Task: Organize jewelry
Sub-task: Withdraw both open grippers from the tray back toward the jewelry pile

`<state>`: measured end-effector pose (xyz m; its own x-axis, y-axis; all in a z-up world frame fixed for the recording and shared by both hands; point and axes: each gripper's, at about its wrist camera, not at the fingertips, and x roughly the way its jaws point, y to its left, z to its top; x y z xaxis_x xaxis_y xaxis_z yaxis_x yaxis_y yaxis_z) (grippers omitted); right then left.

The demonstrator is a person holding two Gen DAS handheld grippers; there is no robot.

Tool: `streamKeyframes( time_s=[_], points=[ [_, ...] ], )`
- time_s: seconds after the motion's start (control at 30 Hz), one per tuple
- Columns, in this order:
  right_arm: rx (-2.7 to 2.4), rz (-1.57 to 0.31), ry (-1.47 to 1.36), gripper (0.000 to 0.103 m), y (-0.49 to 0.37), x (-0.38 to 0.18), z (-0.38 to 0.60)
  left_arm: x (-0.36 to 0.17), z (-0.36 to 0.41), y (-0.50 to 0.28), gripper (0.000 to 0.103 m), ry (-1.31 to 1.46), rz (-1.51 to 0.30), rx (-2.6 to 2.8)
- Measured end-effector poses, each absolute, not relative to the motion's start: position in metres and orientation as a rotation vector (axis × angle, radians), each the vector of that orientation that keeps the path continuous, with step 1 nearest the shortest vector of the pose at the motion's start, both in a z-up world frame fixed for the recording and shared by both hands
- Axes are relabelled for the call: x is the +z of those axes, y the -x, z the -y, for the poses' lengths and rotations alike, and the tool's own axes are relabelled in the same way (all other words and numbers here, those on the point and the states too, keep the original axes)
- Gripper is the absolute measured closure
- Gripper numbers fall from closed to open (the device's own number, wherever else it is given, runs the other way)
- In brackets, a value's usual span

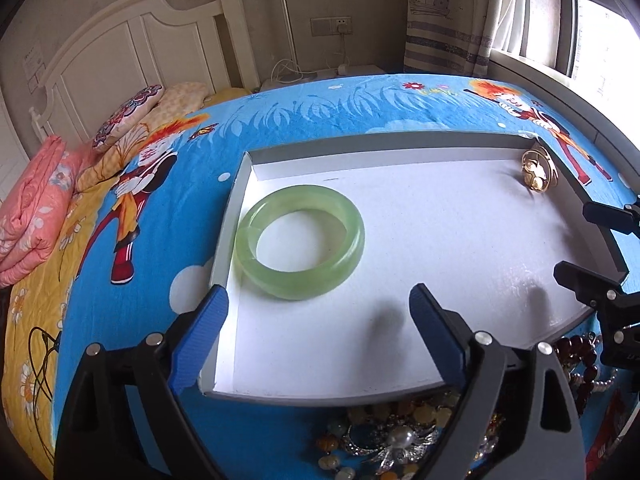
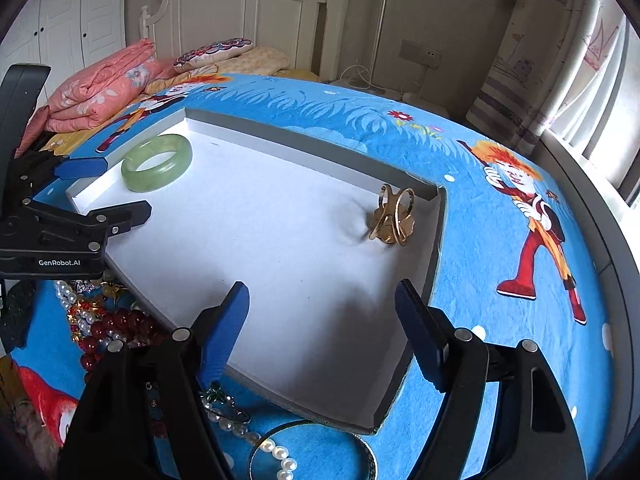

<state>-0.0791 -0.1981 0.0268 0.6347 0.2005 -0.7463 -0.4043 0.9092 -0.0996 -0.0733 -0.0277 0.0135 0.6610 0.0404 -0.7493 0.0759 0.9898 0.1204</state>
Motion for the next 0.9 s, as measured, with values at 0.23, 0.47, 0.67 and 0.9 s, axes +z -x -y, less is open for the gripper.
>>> streamKeyframes(
  time_s=[0.23, 0.47, 0.67, 0.9],
  points=[
    [0.43, -0.653, 0.174, 0.017, 0.111, 0.057, 0.211, 0.022, 0.011, 0.096, 0.01, -0.009, -0.798, -0.1],
    [0.432, -0.589, 0.201, 0.031, 0.151, 0.066, 0.237, 0.027, -0.002, 0.111, 0.009, 0.099, -0.743, -0.174],
    [0.468, -0.684, 0.242, 0.061, 0.176, 0.037, 0.249, 0.027, -0.007, 0.111, 0.004, 0.14, -0.726, -0.22],
    [0.538, -0.721, 0.217, 0.073, 0.183, 0.028, 0.243, 0.028, -0.008, 0.113, 0.003, 0.15, -0.715, -0.229]
  ],
)
